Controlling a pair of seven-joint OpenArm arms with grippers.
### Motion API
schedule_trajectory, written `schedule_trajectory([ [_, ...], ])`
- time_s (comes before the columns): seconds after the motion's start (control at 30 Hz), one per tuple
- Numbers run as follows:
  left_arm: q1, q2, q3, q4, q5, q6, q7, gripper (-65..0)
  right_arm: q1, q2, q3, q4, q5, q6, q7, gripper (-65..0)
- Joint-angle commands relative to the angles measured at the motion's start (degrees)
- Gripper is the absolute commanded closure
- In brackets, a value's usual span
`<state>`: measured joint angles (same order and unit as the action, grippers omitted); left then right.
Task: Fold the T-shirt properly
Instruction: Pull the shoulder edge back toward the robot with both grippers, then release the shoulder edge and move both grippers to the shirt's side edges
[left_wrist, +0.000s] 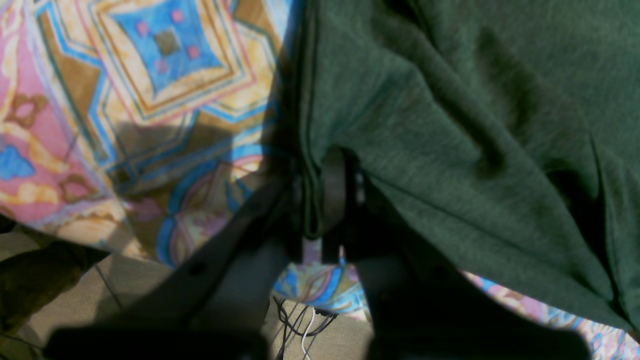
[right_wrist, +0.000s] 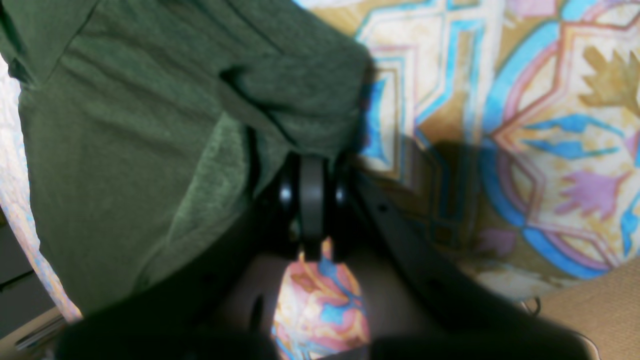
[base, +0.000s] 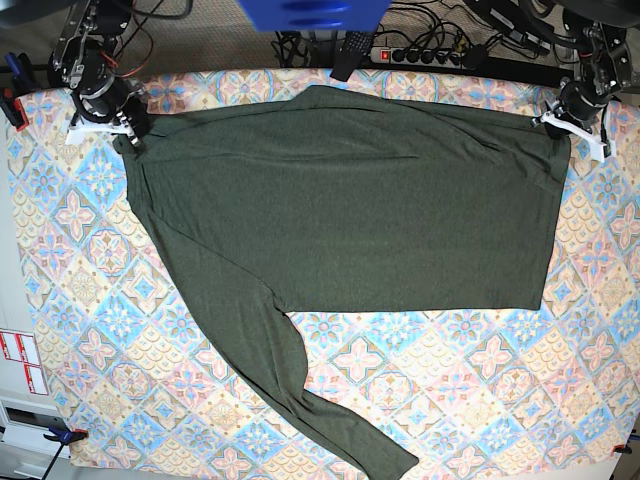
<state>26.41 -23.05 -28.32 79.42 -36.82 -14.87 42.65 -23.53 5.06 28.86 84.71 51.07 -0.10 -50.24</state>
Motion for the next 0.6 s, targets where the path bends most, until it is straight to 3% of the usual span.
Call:
schedule_trajectory([
  [0.0, 0.3, -1.3, -0.5, 0.9, 0.1, 0.1, -0.7, -11.2, -0.3, 0.7, 0.3, 0.9, -0.4, -0.1, 0.5, -3.8],
  [0.07, 0.4, -1.3, -0.5, 0.9, 0.1, 0.1, -0.7, -18.4, -0.3, 0.7, 0.4, 0.9, -0.4, -0.1, 0.5, -8.1],
  [0.13, 0.4, -1.3, -0.6, 0.9, 0.0, 0.1, -0.7, -21.1, -0.4, 0.7, 0.4, 0.9, -0.4, -0.1, 0.5, -12.2],
  [0.37, 1.1, -1.3, -0.9, 0.9, -0.1, 0.2, -0.7, -21.6, -0.1, -0.1, 6.3, 0.9, -0.5, -0.3, -4.7, -19.7],
  [0.57, 2.1, -1.3, -1.0, 2.9, -0.3, 0.3, -0.7, -21.7, -0.2, -0.1, 8.0, 1.0, -0.5, -0.3, -5.4, -21.8],
])
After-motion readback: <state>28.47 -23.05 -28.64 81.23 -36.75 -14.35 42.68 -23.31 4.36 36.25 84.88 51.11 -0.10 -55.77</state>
